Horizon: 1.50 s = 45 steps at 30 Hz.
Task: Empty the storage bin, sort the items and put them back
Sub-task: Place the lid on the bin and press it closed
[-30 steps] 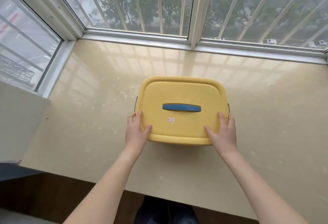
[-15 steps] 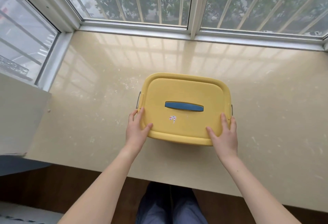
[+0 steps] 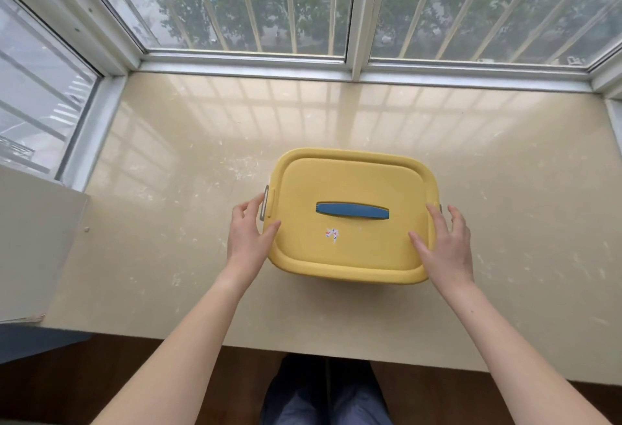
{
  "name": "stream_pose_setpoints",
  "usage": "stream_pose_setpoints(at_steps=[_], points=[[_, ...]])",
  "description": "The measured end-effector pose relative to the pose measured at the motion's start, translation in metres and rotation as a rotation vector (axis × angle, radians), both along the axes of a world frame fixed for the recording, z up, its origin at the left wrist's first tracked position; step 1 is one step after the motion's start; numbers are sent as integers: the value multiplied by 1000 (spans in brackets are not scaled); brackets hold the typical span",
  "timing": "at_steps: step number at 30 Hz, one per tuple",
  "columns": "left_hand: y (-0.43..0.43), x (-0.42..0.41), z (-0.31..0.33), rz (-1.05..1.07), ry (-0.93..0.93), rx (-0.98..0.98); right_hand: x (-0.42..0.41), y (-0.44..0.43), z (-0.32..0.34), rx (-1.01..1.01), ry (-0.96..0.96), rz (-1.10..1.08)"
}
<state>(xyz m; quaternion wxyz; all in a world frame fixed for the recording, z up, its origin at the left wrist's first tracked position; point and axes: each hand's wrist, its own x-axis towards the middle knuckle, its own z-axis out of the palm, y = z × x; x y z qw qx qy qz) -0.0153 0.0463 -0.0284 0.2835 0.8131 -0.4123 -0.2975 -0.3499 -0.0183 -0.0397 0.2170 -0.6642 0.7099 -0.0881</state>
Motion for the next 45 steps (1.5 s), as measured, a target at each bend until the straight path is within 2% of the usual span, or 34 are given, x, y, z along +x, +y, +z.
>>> stream_pose_setpoints(at_steps=[3, 8, 14, 24, 27, 31, 38, 45], points=[[-14, 0, -9, 0, 54, 9, -4, -12, -12, 54, -55, 18], [-25, 3, -26, 23, 93, 13, -11, -17, -20, 86, -319, -93], [-24, 5, -30, 76, 212, 50, -6, -14, -19, 127, -407, -155], [-26, 2, -29, 146, 178, -44, 7, -8, -18, 33, -361, -277], [-28, 2, -31, 204, 173, -6, 7, -8, -16, 36, -397, -347], [-30, 3, -35, 160, 117, 9, 7, -9, -14, 67, -350, -328], [-28, 1, -32, 185, 235, -52, 7, -8, -12, 68, -427, -365], [-26, -3, -31, 211, 210, -71, 11, -7, -12, 31, -447, -402]])
